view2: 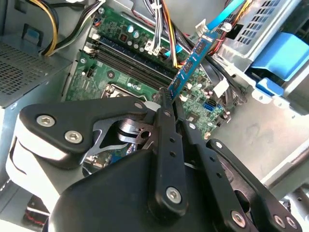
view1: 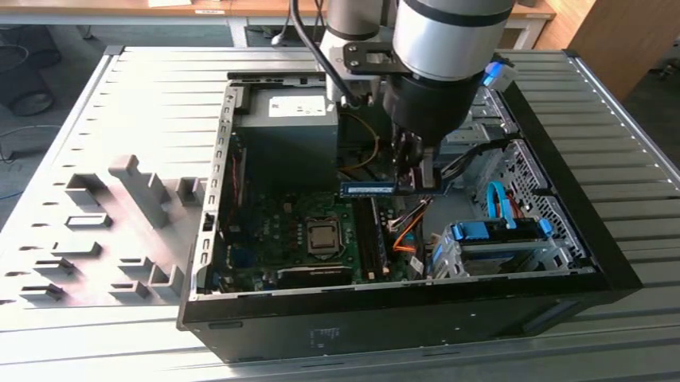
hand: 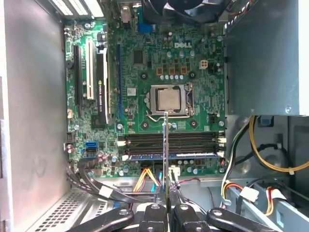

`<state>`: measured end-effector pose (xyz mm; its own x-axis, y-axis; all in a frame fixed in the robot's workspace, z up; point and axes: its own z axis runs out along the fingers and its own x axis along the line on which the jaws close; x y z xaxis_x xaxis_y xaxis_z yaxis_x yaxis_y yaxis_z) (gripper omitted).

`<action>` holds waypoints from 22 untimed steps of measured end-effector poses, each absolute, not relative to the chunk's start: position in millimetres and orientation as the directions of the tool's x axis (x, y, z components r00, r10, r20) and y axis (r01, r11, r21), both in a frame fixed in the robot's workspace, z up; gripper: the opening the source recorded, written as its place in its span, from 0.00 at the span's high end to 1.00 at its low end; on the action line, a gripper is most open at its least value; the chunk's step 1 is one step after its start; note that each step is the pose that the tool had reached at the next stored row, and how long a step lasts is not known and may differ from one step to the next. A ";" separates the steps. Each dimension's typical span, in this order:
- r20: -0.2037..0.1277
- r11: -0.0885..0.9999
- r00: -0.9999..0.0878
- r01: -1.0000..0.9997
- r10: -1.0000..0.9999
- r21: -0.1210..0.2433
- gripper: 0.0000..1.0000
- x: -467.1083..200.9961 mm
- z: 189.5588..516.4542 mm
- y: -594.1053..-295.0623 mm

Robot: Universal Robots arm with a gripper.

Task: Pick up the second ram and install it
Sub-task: 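Pick up the second ram and move it above second insertion slot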

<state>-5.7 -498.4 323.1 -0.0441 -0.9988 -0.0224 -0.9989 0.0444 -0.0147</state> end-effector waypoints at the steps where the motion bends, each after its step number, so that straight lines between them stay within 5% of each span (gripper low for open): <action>1: -0.023 0.044 -0.044 -0.999 -0.999 -0.015 0.86 -5.9 321.3 -498.5; 22: -0.024 0.044 -0.044 -0.999 -0.999 -0.017 0.86 -40.8 291.4 -491.3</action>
